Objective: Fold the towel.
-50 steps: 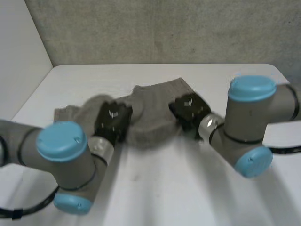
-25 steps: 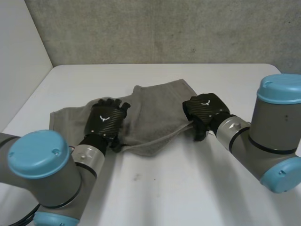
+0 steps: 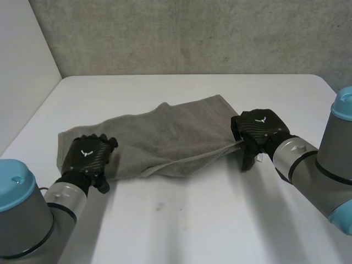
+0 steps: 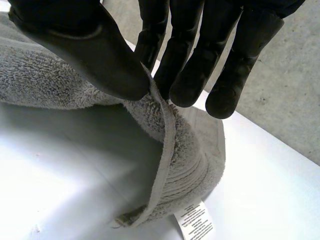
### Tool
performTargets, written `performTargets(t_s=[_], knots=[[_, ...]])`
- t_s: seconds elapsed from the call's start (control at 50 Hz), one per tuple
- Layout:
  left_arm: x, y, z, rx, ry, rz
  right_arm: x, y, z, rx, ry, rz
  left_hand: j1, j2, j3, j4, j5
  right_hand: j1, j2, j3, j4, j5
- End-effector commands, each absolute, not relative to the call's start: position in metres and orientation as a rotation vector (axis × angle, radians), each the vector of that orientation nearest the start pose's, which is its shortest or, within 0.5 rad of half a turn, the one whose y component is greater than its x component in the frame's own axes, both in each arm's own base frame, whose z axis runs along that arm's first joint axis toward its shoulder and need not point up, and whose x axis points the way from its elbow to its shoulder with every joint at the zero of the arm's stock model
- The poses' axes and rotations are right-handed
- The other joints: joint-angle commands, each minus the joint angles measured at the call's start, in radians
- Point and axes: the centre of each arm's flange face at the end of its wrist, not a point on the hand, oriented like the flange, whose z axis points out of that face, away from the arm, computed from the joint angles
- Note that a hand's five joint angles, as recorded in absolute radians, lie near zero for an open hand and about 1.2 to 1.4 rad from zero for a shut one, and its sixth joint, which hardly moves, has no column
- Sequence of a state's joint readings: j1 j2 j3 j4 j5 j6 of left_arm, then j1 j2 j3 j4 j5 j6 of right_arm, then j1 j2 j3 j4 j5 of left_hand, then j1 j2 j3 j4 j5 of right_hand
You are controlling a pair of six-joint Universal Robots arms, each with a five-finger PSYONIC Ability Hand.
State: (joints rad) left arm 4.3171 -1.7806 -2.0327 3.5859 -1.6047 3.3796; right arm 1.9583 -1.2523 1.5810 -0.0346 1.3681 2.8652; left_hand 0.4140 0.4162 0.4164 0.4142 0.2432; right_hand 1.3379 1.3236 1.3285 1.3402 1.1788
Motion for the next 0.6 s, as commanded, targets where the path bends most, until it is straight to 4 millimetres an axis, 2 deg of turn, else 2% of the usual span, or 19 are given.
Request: performTargets(t_s=[0.02, 0.12, 0.14, 0.16, 0.18, 0.22, 0.28, 0.32, 0.34, 0.36, 0.38, 0.4, 0.42, 0.44, 0.48, 0.5, 0.54, 0.6], knots=[[-0.233, -0.237, 0.132, 0.773, 2.449, -1.940, 0.267, -0.257, 0.204, -0.933, 2.164, -1.710, 0.078, 0.076, 0.076, 0.078, 0.075, 0.058, 0.073, 0.068, 0.056, 0.043], [-0.239, -0.253, 0.117, 0.778, 2.471, -1.905, 0.267, -0.255, 0.202, -0.939, 2.163, -1.700, 0.205, 0.202, 0.202, 0.204, 0.201, 0.058, 0.073, 0.068, 0.056, 0.043], [-0.240, -0.256, 0.114, 0.780, 2.475, -1.899, 0.267, -0.255, 0.202, -0.939, 2.163, -1.700, 0.315, 0.313, 0.313, 0.315, 0.311, 0.058, 0.073, 0.068, 0.056, 0.043], [-0.241, -0.258, 0.111, 0.781, 2.479, -1.893, 0.266, -0.256, 0.201, -0.937, 2.168, -1.698, 0.517, 0.515, 0.514, 0.517, 0.513, 0.058, 0.073, 0.068, 0.056, 0.043], [-0.241, -0.258, 0.111, 0.781, 2.479, -1.893, 0.264, -0.257, 0.202, -0.932, 2.171, -1.701, 0.519, 0.517, 0.516, 0.519, 0.515, 0.058, 0.073, 0.068, 0.056, 0.043], [-0.242, -0.262, 0.114, 0.770, 2.465, -1.909, 0.262, -0.260, 0.202, -0.924, 2.176, -1.706, 0.966, 0.964, 0.963, 0.966, 0.962, 0.058, 0.073, 0.068, 0.056, 0.043], [-0.241, -0.262, 0.121, 0.759, 2.449, -1.930, 0.258, -0.264, 0.205, -0.907, 2.184, -1.721, 0.982, 0.980, 0.980, 0.982, 0.979, 0.058, 0.073, 0.068, 0.056, 0.043], [-0.237, -0.260, 0.154, 0.724, 2.374, -2.042, 0.256, -0.265, 0.212, -0.900, 2.177, -1.742, 0.982, 0.980, 0.980, 0.982, 0.979, 0.058, 0.073, 0.068, 0.056, 0.043], [-0.237, -0.260, 0.154, 0.724, 2.373, -2.043, 0.254, -0.266, 0.222, -0.893, 2.162, -1.782, 0.982, 0.980, 0.980, 0.982, 0.979, 0.058, 0.073, 0.068, 0.056, 0.043], [-0.235, -0.257, 0.173, 0.699, 2.328, -2.108, 0.254, -0.266, 0.222, -0.893, 2.162, -1.783, 0.982, 0.980, 0.980, 0.982, 0.979, 0.058, 0.073, 0.068, 0.056, 0.043], [-0.234, -0.252, 0.187, 0.693, 2.301, -2.153, 0.252, -0.265, 0.232, -0.894, 2.145, -1.812, 0.982, 0.980, 0.980, 0.982, 0.979, 0.058, 0.073, 0.068, 0.056, 0.043], [-0.234, -0.252, 0.187, 0.693, 2.301, -2.153, 0.250, -0.263, 0.242, -0.895, 2.130, -1.831, 0.982, 0.980, 0.980, 0.982, 0.979, 0.058, 0.073, 0.068, 0.056, 0.043], [-0.233, -0.244, 0.201, 0.694, 2.281, -2.185, 0.250, -0.263, 0.242, -0.895, 2.130, -1.831, 0.982, 0.980, 0.980, 0.982, 0.979, 0.058, 0.073, 0.068, 0.056, 0.043], [-0.233, -0.244, 0.202, 0.694, 2.280, -2.185, 0.248, -0.260, 0.249, -0.901, 2.125, -1.824, 0.982, 0.980, 0.980, 0.982, 0.979, 0.058, 0.073, 0.068, 0.056, 0.043], [-0.230, -0.226, 0.232, 0.713, 2.278, -2.207, 0.248, -0.258, 0.256, -0.906, 2.124, -1.812, 0.982, 0.980, 0.980, 0.982, 0.979, 0.058, 0.073, 0.068, 0.056, 0.043], [-0.230, -0.226, 0.232, 0.713, 2.278, -2.207, 0.247, -0.258, 0.261, -0.910, 2.131, -1.791, 0.982, 0.980, 0.980, 0.982, 0.979, 0.058, 0.073, 0.068, 0.056, 0.043], [-0.227, -0.213, 0.256, 0.767, 2.310, -2.198, 0.247, -0.257, 0.267, -0.914, 2.131, -1.774, 0.982, 0.980, 0.980, 0.982, 0.979, 0.058, 0.073, 0.068, 0.056, 0.043], [-0.228, -0.214, 0.263, 0.822, 2.372, -2.168, 0.246, -0.258, 0.275, -0.918, 2.129, -1.753, 0.982, 0.980, 0.980, 0.982, 0.979, 0.058, 0.073, 0.068, 0.056, 0.043]])
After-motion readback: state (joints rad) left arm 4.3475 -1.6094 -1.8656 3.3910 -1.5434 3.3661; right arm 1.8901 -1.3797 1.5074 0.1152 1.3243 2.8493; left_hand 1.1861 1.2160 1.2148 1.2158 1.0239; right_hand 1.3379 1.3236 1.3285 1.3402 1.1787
